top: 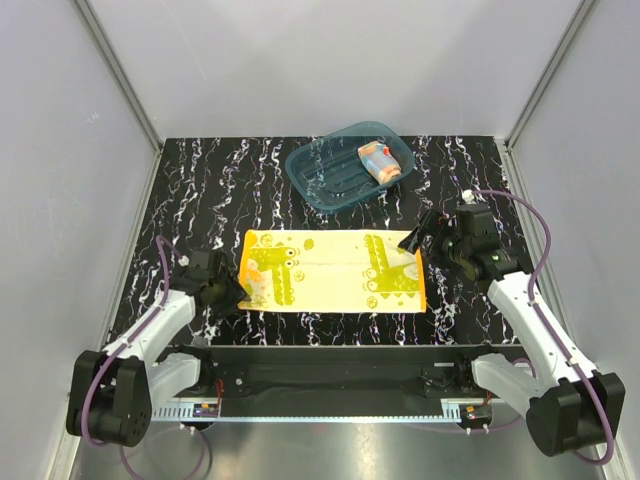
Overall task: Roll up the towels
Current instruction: Fold the towel
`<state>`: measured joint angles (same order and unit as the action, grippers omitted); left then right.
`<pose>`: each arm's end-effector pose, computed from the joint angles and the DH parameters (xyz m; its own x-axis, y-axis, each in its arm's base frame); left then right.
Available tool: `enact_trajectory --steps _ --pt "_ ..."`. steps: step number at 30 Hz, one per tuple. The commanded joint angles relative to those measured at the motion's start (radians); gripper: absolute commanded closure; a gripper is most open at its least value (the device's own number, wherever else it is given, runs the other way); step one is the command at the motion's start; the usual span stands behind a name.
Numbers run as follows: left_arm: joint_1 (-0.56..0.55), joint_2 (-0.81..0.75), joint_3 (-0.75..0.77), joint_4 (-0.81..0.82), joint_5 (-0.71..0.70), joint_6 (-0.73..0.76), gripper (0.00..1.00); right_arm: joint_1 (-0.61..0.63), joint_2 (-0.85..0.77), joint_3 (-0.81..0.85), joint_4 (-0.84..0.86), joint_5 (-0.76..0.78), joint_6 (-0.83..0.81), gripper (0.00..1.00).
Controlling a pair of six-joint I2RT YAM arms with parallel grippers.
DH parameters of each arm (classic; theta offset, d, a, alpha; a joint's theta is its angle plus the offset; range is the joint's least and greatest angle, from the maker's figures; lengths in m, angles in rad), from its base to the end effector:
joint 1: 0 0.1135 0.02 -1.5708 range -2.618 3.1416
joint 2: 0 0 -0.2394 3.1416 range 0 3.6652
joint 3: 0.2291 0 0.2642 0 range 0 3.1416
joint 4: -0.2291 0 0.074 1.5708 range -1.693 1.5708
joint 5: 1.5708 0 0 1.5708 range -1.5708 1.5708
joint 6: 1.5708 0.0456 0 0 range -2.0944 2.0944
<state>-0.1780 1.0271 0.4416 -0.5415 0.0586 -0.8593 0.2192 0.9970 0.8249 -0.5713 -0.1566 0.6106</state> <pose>0.1915 -0.0372 0.1183 -0.7330 -0.6363 -0.2403 -0.5416 0.7598 -0.3597 0.2341 0.0594 0.2490 -0.7286 0.4179 -0.5426 0.1110 0.8538 0.5086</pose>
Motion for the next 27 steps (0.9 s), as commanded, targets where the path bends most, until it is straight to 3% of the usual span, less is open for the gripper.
enact_trajectory --steps 1,5,9,15,27 --pt "-0.005 0.03 -0.018 0.028 -0.042 0.029 0.52 -0.014 0.015 0.028 -0.024 0.02 0.003 0.0" --pt "-0.005 0.044 -0.018 0.037 -0.045 0.043 0.59 -0.037 0.038 0.028 -0.051 0.025 -0.005 0.0" --pt "-0.005 0.048 -0.018 0.052 -0.039 0.051 0.78 -0.061 0.089 0.03 -0.111 0.052 0.023 0.02" --pt "-0.005 0.047 0.002 0.06 -0.019 0.065 0.92 -0.08 0.094 -0.065 -0.167 0.126 0.092 0.17" --pt "-0.005 0.06 0.043 0.064 0.027 0.08 0.96 -0.081 0.13 -0.276 -0.079 0.025 0.221 0.3"
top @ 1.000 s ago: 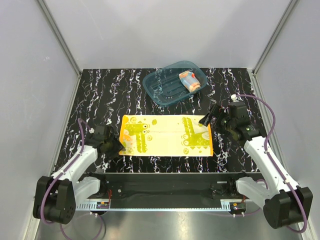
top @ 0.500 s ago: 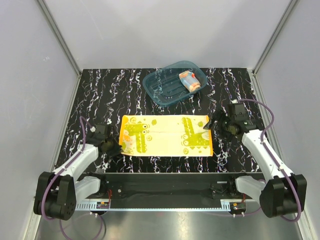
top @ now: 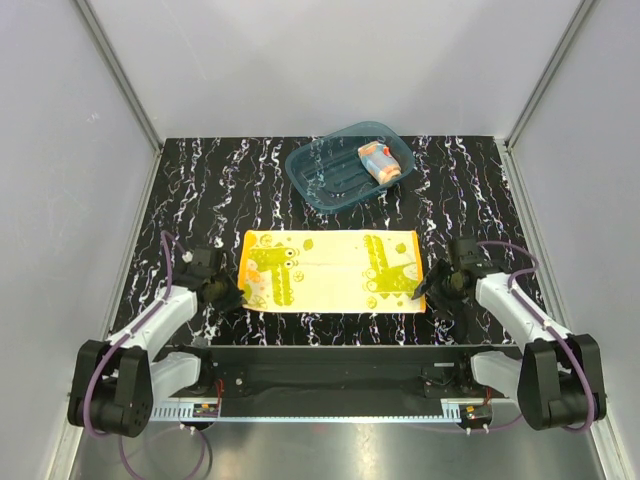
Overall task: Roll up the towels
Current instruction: Fold the towel
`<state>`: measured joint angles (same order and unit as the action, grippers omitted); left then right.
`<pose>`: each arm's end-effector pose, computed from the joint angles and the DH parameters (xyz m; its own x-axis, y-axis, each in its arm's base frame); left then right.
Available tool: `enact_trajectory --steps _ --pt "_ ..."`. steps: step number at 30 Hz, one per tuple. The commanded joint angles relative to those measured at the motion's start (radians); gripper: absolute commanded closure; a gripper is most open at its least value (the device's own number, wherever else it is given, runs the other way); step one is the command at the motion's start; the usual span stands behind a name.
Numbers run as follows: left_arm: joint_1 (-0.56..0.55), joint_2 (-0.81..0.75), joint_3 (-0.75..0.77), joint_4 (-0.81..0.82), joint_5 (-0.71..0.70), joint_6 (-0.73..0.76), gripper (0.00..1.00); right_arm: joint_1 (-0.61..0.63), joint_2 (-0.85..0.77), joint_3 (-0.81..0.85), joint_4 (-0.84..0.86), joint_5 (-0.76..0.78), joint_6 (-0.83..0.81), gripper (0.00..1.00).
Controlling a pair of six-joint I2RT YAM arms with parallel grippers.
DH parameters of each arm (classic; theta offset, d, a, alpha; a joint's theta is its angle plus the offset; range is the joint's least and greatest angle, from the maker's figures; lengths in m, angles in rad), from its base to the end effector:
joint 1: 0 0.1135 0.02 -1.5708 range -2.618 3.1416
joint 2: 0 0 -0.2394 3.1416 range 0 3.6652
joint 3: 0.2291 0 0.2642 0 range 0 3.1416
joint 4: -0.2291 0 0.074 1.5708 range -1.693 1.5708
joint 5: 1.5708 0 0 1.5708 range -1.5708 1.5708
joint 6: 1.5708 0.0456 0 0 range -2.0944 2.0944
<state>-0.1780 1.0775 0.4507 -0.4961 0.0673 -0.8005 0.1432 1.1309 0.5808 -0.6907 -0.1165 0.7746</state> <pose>0.1982 -0.0388 0.1143 -0.7651 -0.5899 -0.2581 -0.4937 0.7948 -0.3530 0.2045 0.0348 0.1339 -0.7944 0.5873 -0.1547 0.5270 0.7932 0.3052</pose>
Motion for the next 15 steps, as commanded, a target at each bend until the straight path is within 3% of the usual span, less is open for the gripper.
enact_trajectory --steps 1,7,8,14,15 --pt "-0.005 0.01 0.037 0.019 0.023 0.024 0.96 -0.002 -0.002 -0.03 0.043 -0.014 0.043 0.32" --pt "-0.005 0.027 0.042 0.022 0.026 0.027 0.96 -0.004 0.035 -0.013 0.042 0.011 0.035 0.41" --pt "-0.005 0.03 0.048 0.024 0.029 0.029 0.96 -0.005 0.044 -0.01 0.048 0.009 0.029 0.47" --pt "-0.005 0.047 0.057 0.025 0.032 0.034 0.96 -0.004 0.13 0.013 0.072 0.008 0.014 0.63" --pt "-0.005 0.048 0.059 0.024 0.029 0.035 0.96 -0.004 0.133 0.013 0.076 0.008 0.014 0.71"
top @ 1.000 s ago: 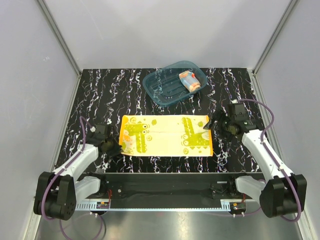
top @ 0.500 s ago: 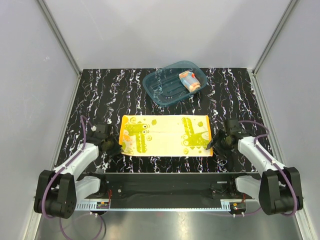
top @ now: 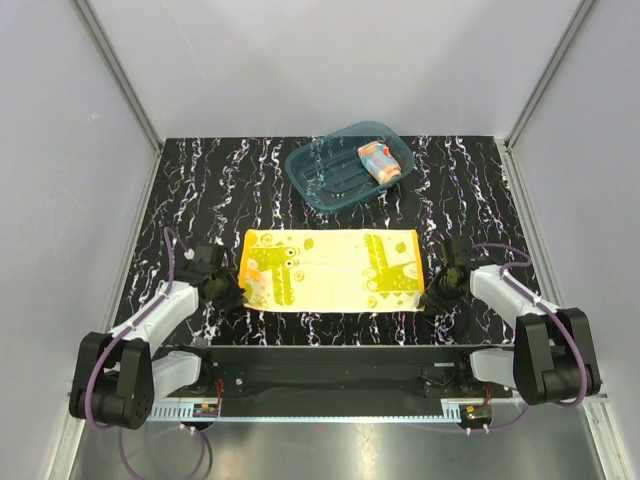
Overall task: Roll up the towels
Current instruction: Fold the towel
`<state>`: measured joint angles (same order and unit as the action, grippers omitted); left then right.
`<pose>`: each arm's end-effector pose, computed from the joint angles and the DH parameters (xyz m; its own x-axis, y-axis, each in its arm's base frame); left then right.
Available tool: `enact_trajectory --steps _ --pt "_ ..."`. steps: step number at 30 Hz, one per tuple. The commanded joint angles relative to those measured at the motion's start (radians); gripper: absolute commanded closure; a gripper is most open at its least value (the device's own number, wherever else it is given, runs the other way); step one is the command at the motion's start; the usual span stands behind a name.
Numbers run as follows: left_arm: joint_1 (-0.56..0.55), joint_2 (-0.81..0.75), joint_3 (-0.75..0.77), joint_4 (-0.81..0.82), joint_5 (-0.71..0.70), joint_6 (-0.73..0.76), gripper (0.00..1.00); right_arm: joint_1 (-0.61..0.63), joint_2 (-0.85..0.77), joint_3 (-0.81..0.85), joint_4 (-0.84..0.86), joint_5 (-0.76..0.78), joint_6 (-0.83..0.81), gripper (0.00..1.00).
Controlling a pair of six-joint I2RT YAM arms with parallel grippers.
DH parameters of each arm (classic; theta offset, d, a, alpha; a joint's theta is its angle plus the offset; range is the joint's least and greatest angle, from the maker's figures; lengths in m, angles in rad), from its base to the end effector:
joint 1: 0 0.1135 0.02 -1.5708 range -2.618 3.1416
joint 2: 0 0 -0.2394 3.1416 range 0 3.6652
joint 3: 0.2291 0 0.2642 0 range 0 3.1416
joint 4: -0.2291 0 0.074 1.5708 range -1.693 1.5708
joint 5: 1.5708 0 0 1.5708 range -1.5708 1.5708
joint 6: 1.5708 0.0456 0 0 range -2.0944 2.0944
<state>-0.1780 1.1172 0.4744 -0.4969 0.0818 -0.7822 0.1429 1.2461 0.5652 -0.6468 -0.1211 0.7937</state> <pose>0.2030 -0.0403 0.1140 -0.7824 -0.5730 -0.2441 -0.4812 0.8049 -0.3472 0.2071 0.0354 0.1093 -0.7950 0.6007 -0.0852 0.5656 0.7846 0.2538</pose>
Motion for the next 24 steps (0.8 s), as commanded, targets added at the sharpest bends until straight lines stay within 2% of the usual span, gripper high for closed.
enact_trajectory --steps 1,3,7,19,24 --pt "-0.005 0.007 0.036 0.024 0.015 0.017 0.96 -0.003 0.018 0.027 0.033 0.015 -0.007 0.74" --pt "-0.005 0.007 0.038 0.018 0.012 0.02 0.96 -0.003 0.021 0.027 0.035 0.014 -0.007 0.87" --pt "-0.005 0.001 0.046 0.008 0.007 0.023 0.97 -0.003 0.013 0.025 0.033 0.008 -0.007 1.0" --pt "-0.005 -0.134 0.064 -0.138 0.01 -0.031 1.0 -0.003 -0.161 0.09 -0.122 0.005 -0.007 1.0" --pt "-0.005 -0.23 0.059 -0.198 0.033 -0.055 1.0 -0.003 -0.281 0.108 -0.197 -0.008 0.01 1.0"
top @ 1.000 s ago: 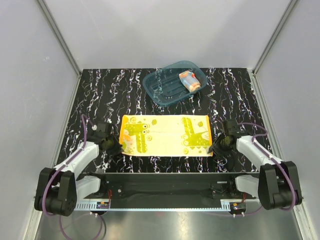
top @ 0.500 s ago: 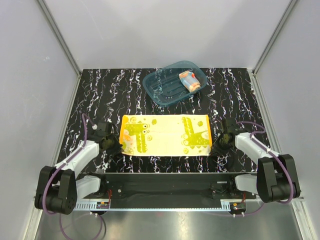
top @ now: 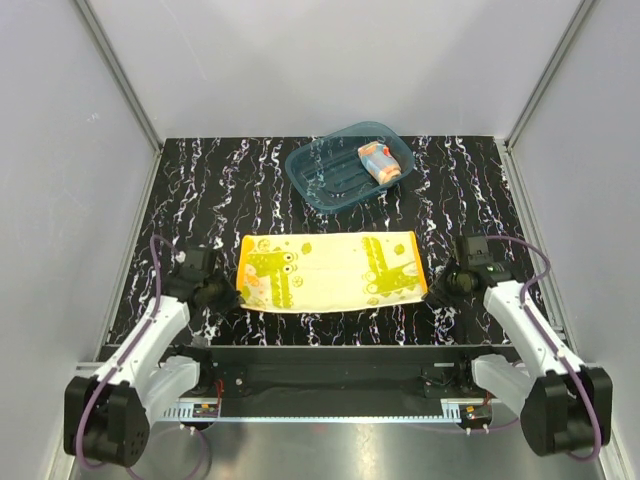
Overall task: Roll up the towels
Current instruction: Fold the towel
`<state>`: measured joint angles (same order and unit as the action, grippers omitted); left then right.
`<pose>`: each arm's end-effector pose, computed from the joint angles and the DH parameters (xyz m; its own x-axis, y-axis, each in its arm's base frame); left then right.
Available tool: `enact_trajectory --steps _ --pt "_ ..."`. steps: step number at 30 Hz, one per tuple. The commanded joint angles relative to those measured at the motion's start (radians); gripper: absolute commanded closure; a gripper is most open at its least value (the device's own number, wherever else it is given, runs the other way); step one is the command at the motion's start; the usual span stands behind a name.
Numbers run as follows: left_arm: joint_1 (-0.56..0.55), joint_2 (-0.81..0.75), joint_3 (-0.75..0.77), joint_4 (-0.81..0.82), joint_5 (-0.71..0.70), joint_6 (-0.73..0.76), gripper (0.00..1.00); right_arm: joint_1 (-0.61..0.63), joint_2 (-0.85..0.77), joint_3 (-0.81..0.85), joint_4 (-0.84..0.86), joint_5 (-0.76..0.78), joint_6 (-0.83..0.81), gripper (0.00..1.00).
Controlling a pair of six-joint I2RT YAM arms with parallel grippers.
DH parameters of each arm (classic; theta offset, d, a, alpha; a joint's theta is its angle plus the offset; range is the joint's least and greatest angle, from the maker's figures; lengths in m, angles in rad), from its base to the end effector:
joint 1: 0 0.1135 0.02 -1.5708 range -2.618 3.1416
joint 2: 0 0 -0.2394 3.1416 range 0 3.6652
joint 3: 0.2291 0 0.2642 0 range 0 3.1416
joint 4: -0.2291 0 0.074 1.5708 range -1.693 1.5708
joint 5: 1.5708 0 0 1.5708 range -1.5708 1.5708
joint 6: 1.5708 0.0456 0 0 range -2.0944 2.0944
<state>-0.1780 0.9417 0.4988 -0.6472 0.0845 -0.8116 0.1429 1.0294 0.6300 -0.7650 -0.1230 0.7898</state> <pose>0.1888 -0.0379 0.1451 -0.7565 -0.5983 -0.2640 -0.4851 0.7842 -0.3869 0.2013 0.0346 0.1643 -0.7745 0.6007 -0.1983 0.5124 0.7796 0.3601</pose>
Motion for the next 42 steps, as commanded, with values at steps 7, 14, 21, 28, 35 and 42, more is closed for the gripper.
enact_trajectory --steps 7,14,21,28,35,42 --pt "-0.005 -0.168 0.112 -0.196 0.044 -0.038 1.0 -0.003 -0.189 0.097 -0.194 -0.027 0.028 1.0" --pt "-0.003 -0.06 0.231 -0.235 -0.003 0.07 1.0 -0.003 -0.082 0.186 -0.142 -0.023 -0.015 1.0" --pt "0.005 0.201 0.388 -0.204 -0.009 0.167 1.0 -0.003 0.136 0.303 -0.051 0.017 -0.08 1.0" --pt "0.034 0.437 0.581 -0.218 -0.023 0.226 1.0 -0.005 0.322 0.418 -0.011 0.069 -0.126 1.0" --pt "0.051 0.623 0.707 -0.227 -0.034 0.264 1.0 -0.005 0.437 0.464 0.029 0.075 -0.146 1.0" --pt "0.063 0.723 0.779 -0.238 -0.031 0.281 1.0 -0.011 0.514 0.504 0.058 0.071 -0.159 1.0"
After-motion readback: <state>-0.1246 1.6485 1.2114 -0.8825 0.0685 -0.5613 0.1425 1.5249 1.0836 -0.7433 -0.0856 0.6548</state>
